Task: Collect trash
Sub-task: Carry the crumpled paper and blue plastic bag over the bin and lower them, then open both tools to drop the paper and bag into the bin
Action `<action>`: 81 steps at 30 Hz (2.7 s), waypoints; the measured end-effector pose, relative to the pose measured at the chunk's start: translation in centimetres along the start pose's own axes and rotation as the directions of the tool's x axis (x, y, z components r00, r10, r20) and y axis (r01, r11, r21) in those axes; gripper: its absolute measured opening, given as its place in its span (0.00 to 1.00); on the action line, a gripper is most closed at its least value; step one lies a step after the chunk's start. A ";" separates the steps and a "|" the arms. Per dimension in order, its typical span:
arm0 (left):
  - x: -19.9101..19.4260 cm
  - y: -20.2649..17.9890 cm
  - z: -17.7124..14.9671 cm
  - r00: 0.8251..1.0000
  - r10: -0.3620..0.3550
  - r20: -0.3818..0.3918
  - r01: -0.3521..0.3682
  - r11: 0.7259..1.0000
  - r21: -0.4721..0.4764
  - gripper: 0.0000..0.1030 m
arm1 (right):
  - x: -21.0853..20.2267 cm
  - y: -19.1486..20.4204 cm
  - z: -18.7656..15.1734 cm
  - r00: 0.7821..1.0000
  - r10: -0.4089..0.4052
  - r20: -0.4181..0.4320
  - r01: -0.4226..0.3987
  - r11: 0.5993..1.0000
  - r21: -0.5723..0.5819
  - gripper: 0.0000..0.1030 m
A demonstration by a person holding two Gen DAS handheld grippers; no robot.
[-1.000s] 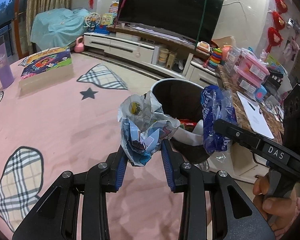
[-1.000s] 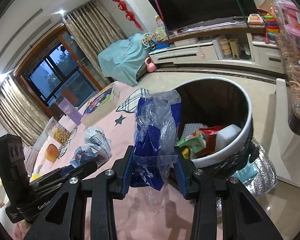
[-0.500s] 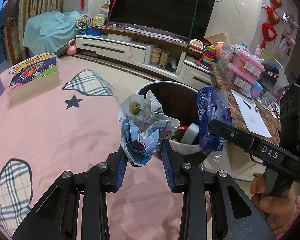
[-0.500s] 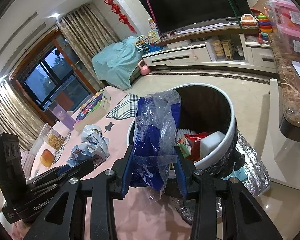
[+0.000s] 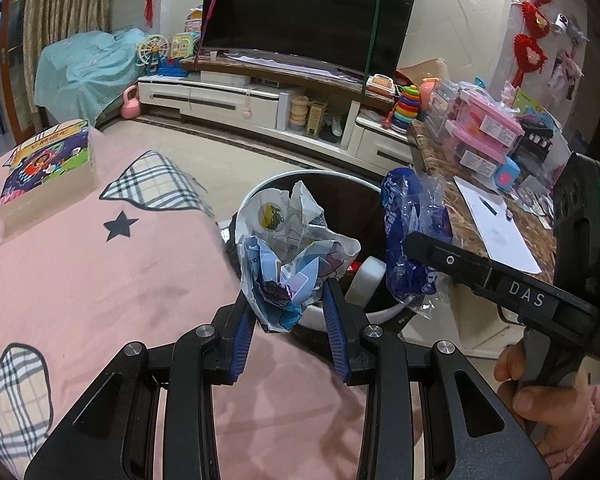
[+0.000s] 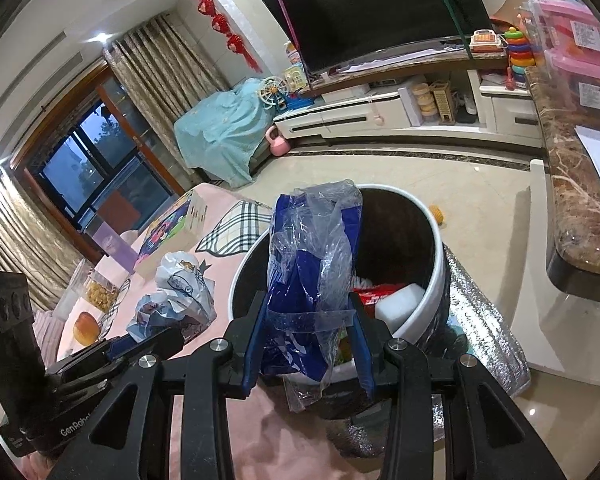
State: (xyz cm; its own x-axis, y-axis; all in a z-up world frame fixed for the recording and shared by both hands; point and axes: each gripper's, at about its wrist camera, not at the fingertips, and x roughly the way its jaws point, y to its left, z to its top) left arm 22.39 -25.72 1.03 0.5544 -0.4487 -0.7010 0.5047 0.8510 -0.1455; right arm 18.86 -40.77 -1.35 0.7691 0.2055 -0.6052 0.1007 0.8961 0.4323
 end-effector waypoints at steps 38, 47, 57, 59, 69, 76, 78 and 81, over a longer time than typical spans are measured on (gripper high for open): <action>4.9 -2.3 2.8 0.998 0.012 -0.055 -0.011 1.000 0.026 0.31 | 2.0 -1.4 2.7 0.999 -0.036 -0.038 0.036 0.999 -0.002 0.38; 5.5 -2.0 2.8 0.998 0.016 -0.067 -0.014 1.000 0.018 0.31 | 2.5 -1.6 3.1 0.998 -0.040 -0.046 0.040 0.999 -0.008 0.39; 5.9 -2.1 2.9 0.997 0.015 -0.078 -0.014 1.000 0.017 0.31 | 3.3 -1.8 3.0 0.996 -0.049 -0.069 0.049 0.999 -0.008 0.40; 6.0 -2.1 2.8 0.996 0.014 -0.083 -0.013 1.000 0.016 0.31 | 3.4 -1.8 3.1 0.996 -0.052 -0.072 0.052 0.999 -0.009 0.41; 6.2 -1.8 2.9 0.996 0.009 -0.091 -0.009 1.000 0.002 0.33 | 3.5 -2.0 3.4 0.995 -0.055 -0.078 0.055 0.998 -0.006 0.42; 5.7 -1.4 3.0 0.996 0.032 -0.080 -0.032 0.999 -0.008 0.46 | 3.0 -2.6 3.5 0.997 -0.044 -0.061 0.045 0.999 0.026 0.56; 5.3 -1.2 3.0 0.997 0.035 -0.072 -0.036 0.999 -0.017 0.52 | 2.7 -2.4 3.6 0.998 -0.043 -0.055 0.044 0.999 0.025 0.57; 4.5 -0.9 2.8 0.998 0.035 -0.055 -0.036 0.999 -0.025 0.56 | 2.2 -2.2 3.5 0.998 -0.043 -0.043 0.044 0.999 0.024 0.58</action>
State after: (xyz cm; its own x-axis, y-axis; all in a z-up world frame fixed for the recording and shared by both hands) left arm 26.28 -29.21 -0.04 0.5348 -0.4031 -0.7426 0.4672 0.8734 -0.1377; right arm 22.52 -43.66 -1.24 0.7359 0.1835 -0.6518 0.1497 0.8947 0.4209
